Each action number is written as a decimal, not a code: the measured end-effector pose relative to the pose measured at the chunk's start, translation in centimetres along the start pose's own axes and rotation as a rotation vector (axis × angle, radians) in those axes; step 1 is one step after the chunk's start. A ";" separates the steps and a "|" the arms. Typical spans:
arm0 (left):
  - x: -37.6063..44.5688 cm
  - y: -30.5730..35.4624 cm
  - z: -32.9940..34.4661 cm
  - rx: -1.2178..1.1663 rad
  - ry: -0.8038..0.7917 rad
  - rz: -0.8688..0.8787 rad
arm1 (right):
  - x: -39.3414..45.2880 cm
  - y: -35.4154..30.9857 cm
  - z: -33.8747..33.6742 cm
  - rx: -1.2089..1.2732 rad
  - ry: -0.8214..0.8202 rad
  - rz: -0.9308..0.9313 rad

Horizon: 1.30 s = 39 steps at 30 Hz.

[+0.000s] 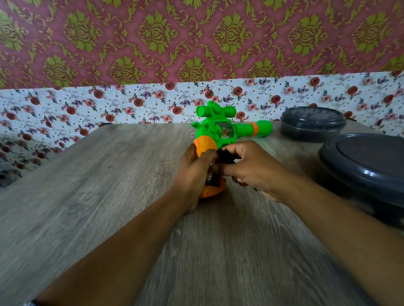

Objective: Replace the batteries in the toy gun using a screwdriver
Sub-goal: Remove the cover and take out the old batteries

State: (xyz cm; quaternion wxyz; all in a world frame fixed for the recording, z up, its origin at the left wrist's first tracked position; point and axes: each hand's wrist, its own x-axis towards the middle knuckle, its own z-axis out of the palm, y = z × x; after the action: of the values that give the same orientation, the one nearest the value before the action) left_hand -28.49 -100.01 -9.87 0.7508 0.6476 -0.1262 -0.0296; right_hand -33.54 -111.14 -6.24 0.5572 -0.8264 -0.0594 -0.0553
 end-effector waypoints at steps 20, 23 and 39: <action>0.3 -0.1 -0.3 -0.138 0.001 -0.157 | -1.6 -1.2 -7.2 -0.522 0.006 0.393; 0.3 -0.2 -0.3 -0.144 0.005 -0.162 | -1.3 -0.5 -7.1 -0.549 0.039 0.428; 0.0 0.0 -0.2 -0.118 -0.007 -0.168 | 0.3 2.7 -6.5 -0.882 0.164 0.530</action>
State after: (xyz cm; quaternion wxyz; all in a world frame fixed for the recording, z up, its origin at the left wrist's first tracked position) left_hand -28.40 -99.78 -9.89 0.7820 0.6106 -0.0721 -0.1023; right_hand -32.95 -118.17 -6.20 0.1539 -0.9623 0.2244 0.0034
